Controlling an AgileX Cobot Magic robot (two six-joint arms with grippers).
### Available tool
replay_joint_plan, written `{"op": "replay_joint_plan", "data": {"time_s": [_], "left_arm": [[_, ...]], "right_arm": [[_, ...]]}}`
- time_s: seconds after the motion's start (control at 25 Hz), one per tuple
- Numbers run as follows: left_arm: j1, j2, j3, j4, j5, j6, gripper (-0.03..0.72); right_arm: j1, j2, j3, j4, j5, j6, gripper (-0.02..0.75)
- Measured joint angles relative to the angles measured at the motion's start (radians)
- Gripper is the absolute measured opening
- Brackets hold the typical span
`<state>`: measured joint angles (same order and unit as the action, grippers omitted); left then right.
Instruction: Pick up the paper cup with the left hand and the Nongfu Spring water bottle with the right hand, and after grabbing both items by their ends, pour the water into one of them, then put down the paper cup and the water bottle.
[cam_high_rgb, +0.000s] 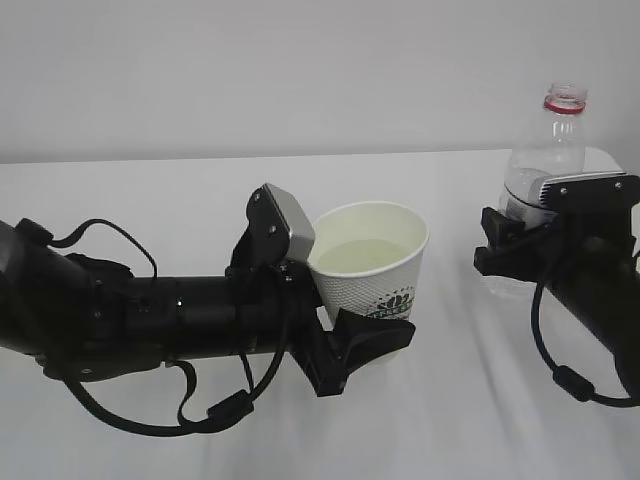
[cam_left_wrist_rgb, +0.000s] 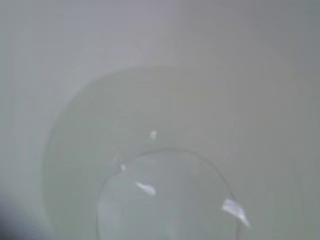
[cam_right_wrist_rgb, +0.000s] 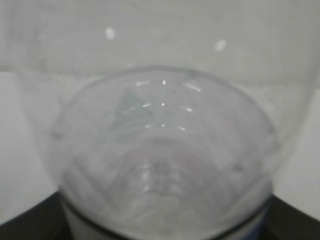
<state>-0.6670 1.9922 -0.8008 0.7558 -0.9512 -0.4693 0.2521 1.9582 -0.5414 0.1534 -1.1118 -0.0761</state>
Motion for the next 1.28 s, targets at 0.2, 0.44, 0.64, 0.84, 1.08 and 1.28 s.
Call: {"op": "replay_joint_plan", "data": {"time_s": [0.2, 0.44, 0.64, 0.84, 1.08, 1.28], "left_arm": [[0.000, 0.002, 0.000, 0.000, 0.000, 0.002, 0.501], [0.000, 0.002, 0.000, 0.000, 0.002, 0.002, 0.501], [0.000, 0.002, 0.000, 0.000, 0.004, 0.002, 0.501], [0.000, 0.002, 0.000, 0.000, 0.006, 0.004, 0.501], [0.000, 0.002, 0.000, 0.000, 0.007, 0.004, 0.501], [0.000, 0.002, 0.000, 0.000, 0.007, 0.004, 0.501]], "right_arm": [[0.000, 0.054, -0.069, 0.000, 0.000, 0.000, 0.464], [0.000, 0.092, -0.115, 0.000, 0.000, 0.000, 0.464], [0.000, 0.115, -0.130, 0.000, 0.000, 0.000, 0.464], [0.000, 0.116, -0.130, 0.000, -0.002, 0.000, 0.464], [0.000, 0.125, -0.130, 0.000, -0.002, 0.000, 0.465], [0.000, 0.125, -0.130, 0.000, -0.002, 0.000, 0.543]]}}
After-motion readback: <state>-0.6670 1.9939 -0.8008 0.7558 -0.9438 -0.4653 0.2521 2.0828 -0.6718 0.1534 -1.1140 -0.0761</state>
